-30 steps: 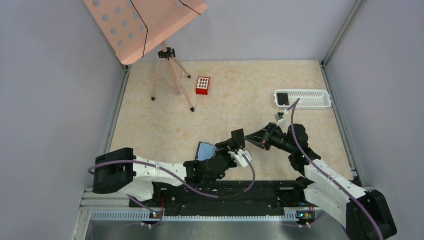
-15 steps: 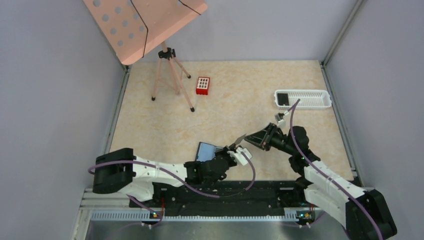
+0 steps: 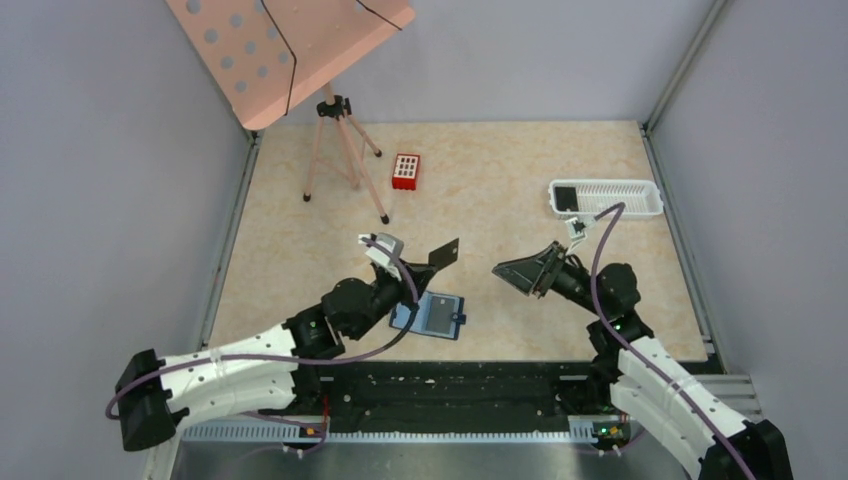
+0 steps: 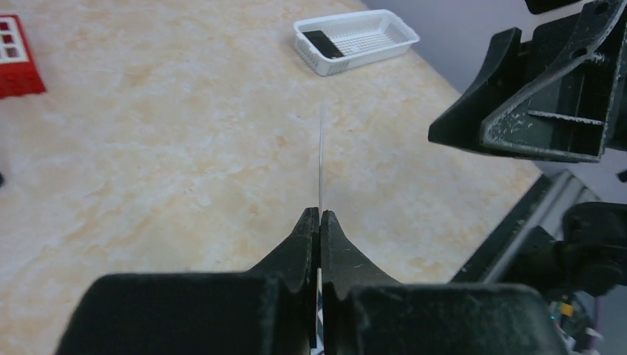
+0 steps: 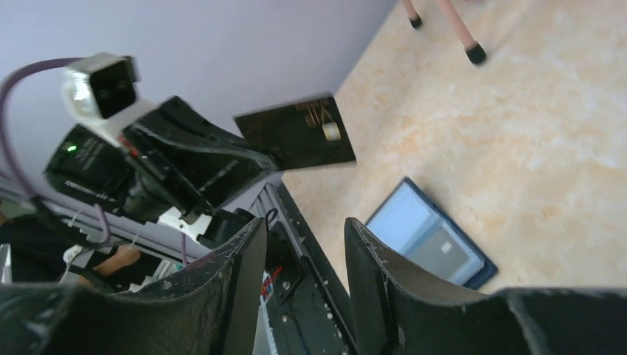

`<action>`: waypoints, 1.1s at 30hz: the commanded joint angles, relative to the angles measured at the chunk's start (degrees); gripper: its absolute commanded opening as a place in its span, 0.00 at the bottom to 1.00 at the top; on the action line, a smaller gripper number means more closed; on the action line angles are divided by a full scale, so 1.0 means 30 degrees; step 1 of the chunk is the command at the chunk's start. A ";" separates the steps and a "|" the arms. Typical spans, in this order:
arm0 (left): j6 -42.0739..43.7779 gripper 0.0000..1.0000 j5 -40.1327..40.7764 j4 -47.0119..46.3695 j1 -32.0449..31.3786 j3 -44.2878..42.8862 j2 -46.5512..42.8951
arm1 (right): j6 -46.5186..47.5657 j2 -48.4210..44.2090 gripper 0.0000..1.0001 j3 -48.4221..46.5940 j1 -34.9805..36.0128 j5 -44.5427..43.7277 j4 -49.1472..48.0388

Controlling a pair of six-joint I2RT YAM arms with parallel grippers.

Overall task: Take the credit cards out of the card holder
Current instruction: Place the credit card in the storage box.

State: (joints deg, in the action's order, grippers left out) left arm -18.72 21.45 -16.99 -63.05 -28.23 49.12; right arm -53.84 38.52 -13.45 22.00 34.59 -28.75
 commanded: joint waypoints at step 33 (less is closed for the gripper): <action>-0.5158 0.00 -1.3368 0.7265 0.2254 -0.3114 -0.0847 | 1.1510 0.4111 0.42 -0.8052 0.2864 0.7825 0.8968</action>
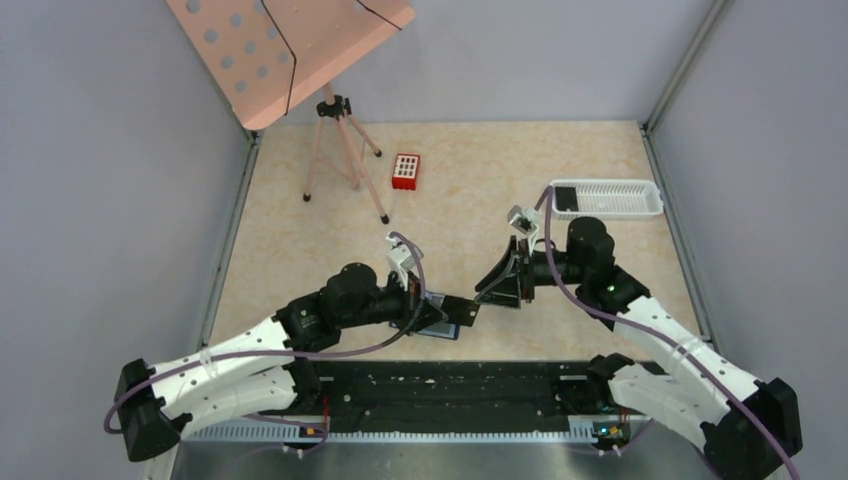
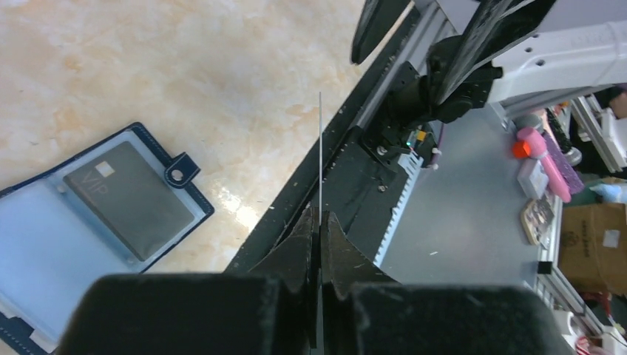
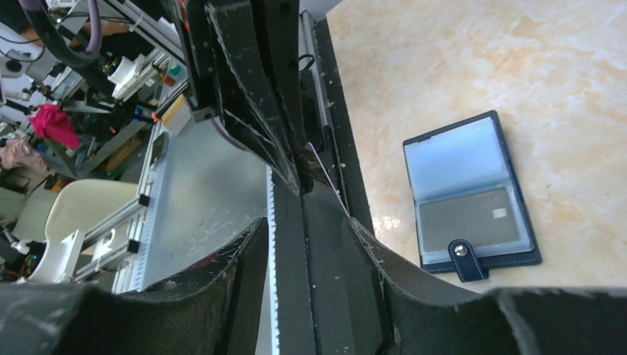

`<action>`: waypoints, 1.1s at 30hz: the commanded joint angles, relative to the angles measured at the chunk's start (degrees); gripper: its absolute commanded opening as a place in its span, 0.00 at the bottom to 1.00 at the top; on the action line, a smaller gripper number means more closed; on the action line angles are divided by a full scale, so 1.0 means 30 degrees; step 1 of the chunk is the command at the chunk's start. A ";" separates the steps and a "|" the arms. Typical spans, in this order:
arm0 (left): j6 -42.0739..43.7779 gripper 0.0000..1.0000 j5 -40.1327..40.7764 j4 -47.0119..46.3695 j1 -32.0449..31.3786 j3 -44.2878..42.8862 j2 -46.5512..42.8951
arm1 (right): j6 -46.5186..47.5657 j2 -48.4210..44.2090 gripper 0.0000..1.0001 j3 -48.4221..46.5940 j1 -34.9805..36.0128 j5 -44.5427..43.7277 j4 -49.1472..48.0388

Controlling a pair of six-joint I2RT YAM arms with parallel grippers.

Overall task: Take the credit cards out of the card holder
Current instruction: Place the credit card in the storage box.

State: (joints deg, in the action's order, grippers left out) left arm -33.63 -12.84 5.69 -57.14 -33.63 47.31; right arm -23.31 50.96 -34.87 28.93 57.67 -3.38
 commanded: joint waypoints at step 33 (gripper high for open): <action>-0.0438 0.00 -0.4829 -0.2409 0.1253 -0.1014 -0.0324 | 0.0923 0.0334 0.00 -0.0187 0.2091 0.1845 -0.0805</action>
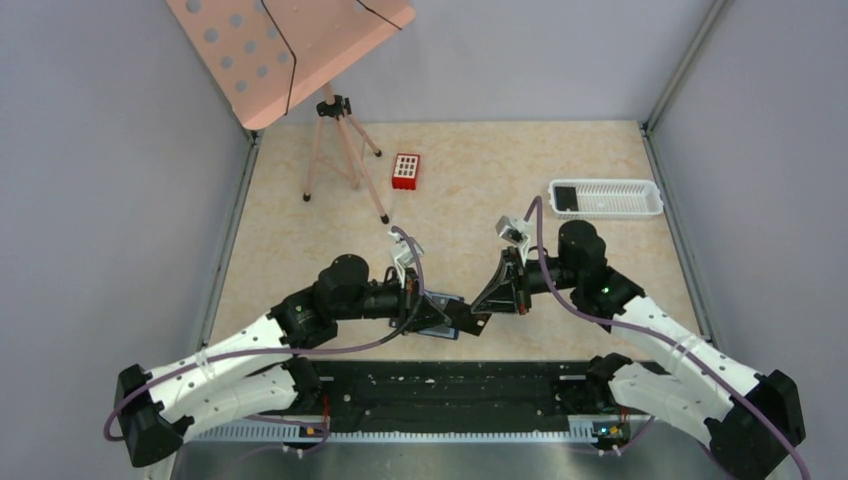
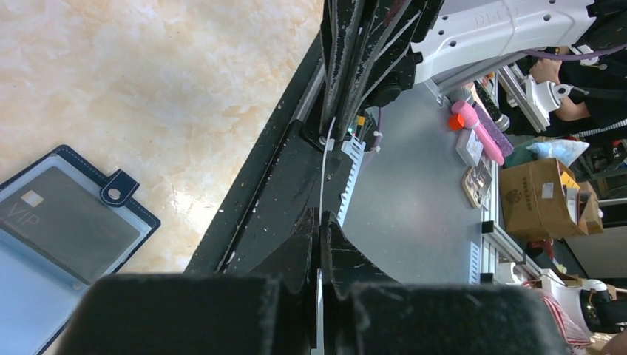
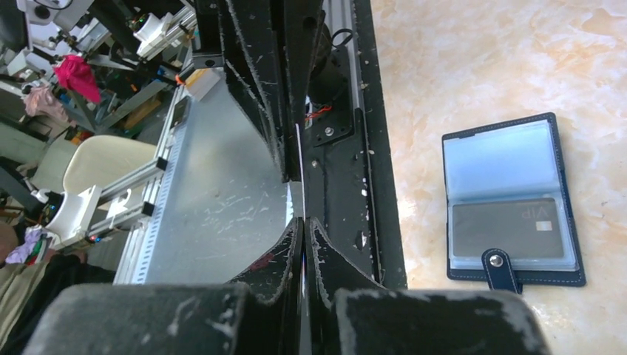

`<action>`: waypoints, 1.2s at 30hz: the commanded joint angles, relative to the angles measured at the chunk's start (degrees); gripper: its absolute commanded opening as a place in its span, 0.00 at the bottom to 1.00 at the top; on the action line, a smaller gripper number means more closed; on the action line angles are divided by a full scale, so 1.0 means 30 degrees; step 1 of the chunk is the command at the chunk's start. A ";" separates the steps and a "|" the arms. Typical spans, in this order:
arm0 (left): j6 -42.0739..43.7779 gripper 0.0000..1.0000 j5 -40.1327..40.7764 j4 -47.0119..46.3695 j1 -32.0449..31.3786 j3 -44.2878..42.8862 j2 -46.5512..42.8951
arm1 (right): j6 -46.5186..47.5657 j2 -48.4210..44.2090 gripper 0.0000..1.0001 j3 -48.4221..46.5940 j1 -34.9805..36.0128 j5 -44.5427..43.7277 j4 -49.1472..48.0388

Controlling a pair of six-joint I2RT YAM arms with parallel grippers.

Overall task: Take the credit cards out of the card holder
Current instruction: Place the credit card in the storage box.

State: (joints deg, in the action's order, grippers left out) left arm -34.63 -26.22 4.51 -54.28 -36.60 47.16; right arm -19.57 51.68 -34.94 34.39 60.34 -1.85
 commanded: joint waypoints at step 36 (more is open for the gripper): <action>0.9192 0.99 1.5214 0.8939 0.0779 -0.4113 0.0871 | 0.0279 1.3984 0.00 -0.9302 -1.6769 -0.8741 -0.1015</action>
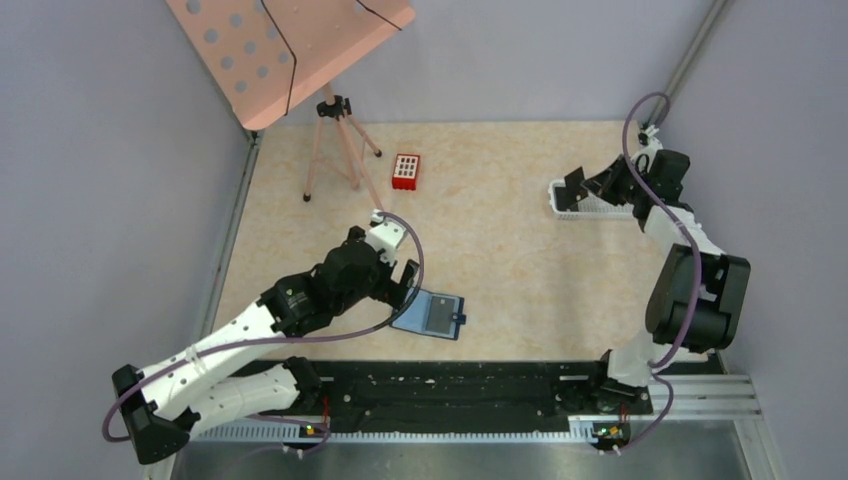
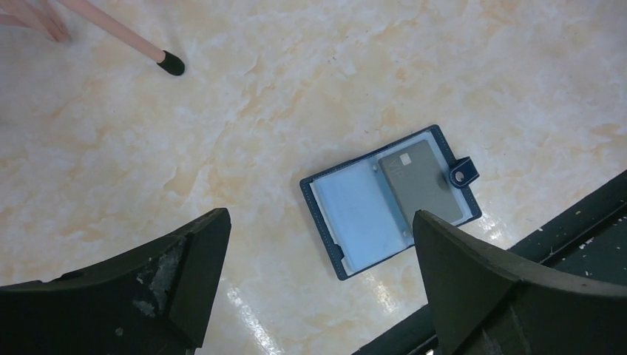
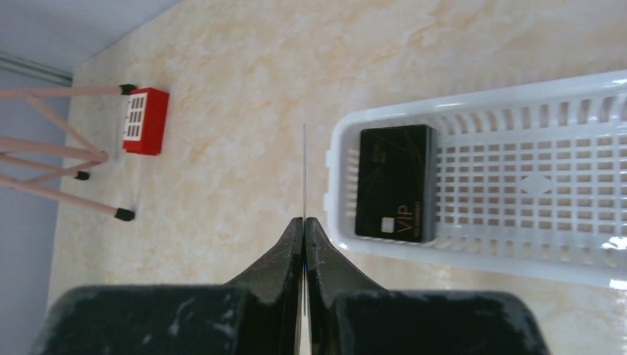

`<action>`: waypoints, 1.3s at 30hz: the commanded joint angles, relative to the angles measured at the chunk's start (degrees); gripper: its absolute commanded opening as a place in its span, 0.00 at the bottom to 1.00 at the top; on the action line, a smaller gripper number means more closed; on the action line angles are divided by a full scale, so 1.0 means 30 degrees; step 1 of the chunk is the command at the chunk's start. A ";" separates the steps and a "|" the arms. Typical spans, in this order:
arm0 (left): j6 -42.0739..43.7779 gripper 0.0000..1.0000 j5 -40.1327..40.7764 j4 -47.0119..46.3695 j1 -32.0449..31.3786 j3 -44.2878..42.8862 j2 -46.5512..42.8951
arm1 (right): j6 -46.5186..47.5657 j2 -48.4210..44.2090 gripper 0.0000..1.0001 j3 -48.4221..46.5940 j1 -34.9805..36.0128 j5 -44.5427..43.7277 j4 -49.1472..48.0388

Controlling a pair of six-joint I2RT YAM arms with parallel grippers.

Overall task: Take the credit cards out of the card holder
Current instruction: Place the credit card in the storage box.

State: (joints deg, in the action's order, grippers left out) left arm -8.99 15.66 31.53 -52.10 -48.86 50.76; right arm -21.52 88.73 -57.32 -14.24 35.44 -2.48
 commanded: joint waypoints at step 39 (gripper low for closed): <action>0.1140 0.99 0.0827 -0.0431 0.1016 0.0027 -0.0974 | -0.0067 0.6540 0.00 -0.2331 -0.1170 0.1793 -0.3512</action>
State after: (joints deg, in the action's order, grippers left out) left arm -5.98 18.87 31.66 -49.45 -48.64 47.55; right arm -21.21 108.73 -64.90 -17.17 39.16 -9.41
